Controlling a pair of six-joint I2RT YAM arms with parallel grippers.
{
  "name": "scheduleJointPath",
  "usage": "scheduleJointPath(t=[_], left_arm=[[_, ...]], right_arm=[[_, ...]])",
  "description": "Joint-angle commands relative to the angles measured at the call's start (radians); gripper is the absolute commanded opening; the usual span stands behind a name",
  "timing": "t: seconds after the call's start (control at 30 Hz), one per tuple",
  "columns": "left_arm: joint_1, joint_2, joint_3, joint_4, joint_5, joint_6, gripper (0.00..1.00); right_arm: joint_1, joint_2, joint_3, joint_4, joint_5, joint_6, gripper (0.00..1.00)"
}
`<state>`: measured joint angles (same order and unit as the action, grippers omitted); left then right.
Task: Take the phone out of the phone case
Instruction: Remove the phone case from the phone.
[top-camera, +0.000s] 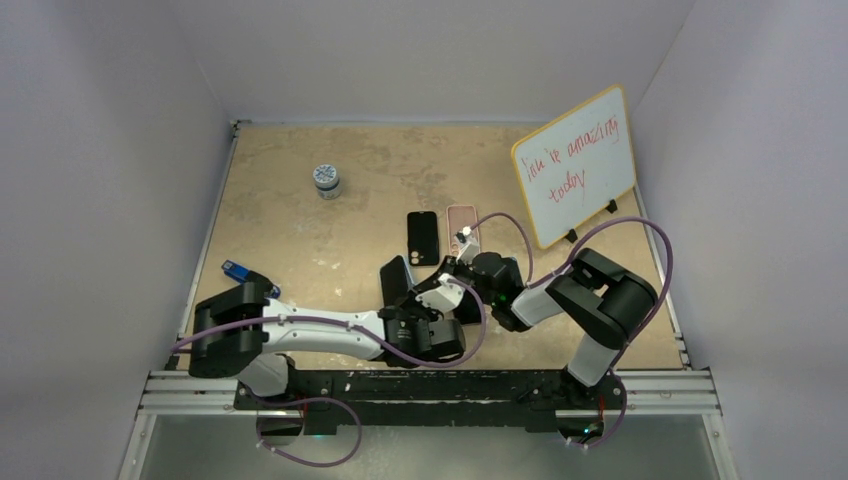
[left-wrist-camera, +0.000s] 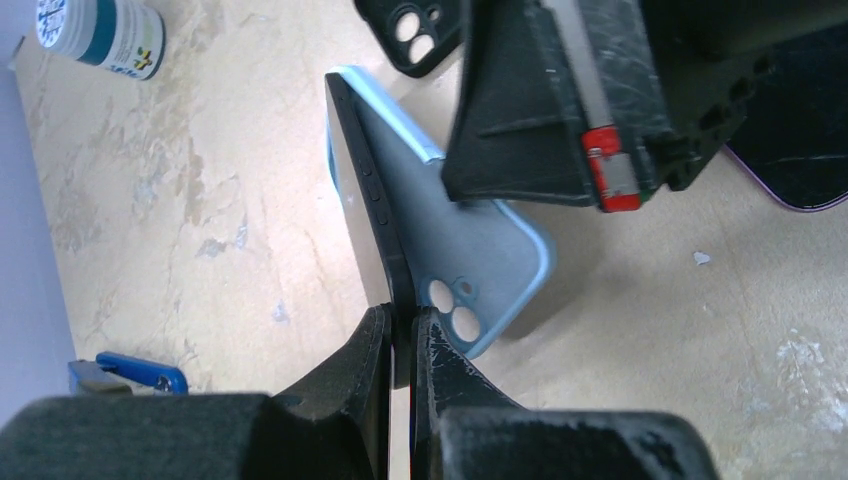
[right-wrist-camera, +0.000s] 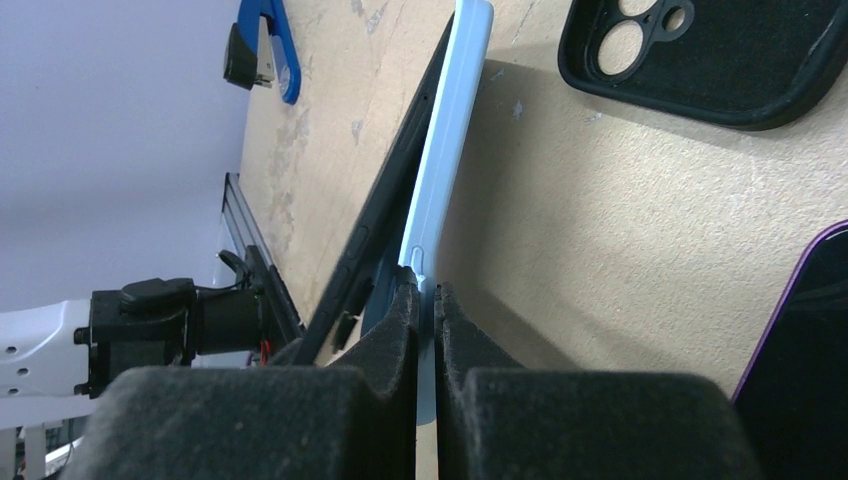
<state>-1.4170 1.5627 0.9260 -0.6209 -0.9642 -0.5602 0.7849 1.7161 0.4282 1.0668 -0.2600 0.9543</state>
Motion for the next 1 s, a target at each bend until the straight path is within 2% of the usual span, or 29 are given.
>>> scheduleJointPath(t=[0.0,0.3,0.53,0.8,0.97], left_arm=[[-0.016,-0.133,0.063,-0.070,-0.048,-0.059,0.00],[-0.016,-0.317,0.075,-0.092,-0.056,-0.039,0.00],[-0.016,-0.387,0.132,-0.191,-0.157,-0.049,0.00],[-0.016,-0.503,0.194,-0.281,-0.249,-0.063,0.00],[-0.016,-0.548,0.190,-0.284,-0.278,-0.093,0.00]], right_arm=[[0.003,0.020,0.023,0.033,0.009,0.002,0.00],[0.003,0.031,0.041,0.033,0.016,-0.002,0.00],[0.005,0.000,0.121,-0.062,0.049,-0.035,0.00],[0.004,0.015,0.285,-0.288,0.231,-0.040,0.00],[0.004,0.084,0.385,-0.344,0.304,-0.029,0.00]])
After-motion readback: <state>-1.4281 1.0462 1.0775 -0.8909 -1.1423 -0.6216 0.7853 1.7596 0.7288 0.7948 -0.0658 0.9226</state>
